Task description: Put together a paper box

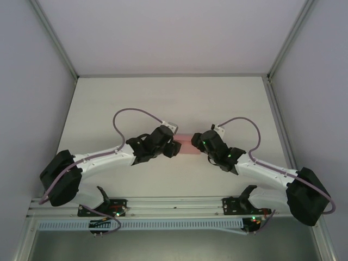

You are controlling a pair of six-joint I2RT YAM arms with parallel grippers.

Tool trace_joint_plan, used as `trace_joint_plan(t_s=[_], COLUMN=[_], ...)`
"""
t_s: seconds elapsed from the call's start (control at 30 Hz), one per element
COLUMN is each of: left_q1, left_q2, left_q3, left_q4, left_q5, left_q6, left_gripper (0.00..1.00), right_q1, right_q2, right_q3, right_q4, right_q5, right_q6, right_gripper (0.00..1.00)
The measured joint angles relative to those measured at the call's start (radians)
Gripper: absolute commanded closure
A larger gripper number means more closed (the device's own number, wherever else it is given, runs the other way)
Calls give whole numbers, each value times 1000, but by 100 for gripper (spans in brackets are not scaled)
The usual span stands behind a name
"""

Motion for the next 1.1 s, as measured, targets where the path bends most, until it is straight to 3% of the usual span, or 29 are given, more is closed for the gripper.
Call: trace_joint_plan(t_s=[0.13, 0.3, 0.47, 0.57, 0.73, 0.87, 1.03, 1.1], left_q1=[6, 89, 269, 334, 350, 360, 378, 386], left_q2=[-10, -52, -77, -51, 14, 22, 20, 22], left_q3=[45, 52, -27, -81, -138, -178, -255, -274], left_q4=[-85, -104, 24, 113, 237, 325, 468, 505], left_q5=[16, 96, 285, 395, 527, 595, 655, 666], left_q6=[-19, -77, -138, -161, -185, -205, -227, -234], left_gripper=[0, 0, 0, 3, 15, 50, 59, 74], right_q1=[2, 4, 4, 4, 4, 3, -13, -37], right_q2=[5, 14, 14, 23, 48, 54, 53, 54], right_q3=[-1, -2, -12, -14, -14, -24, -58, -82], right_q4=[10, 26, 50, 65, 104, 129, 200, 253], right_q5=[-2, -5, -6, -6, -10, -14, -57, -97], right_q6=[6, 6, 3, -2, -5, -13, -42, -58], right_gripper=[39, 39, 41, 41, 43, 44, 53, 56])
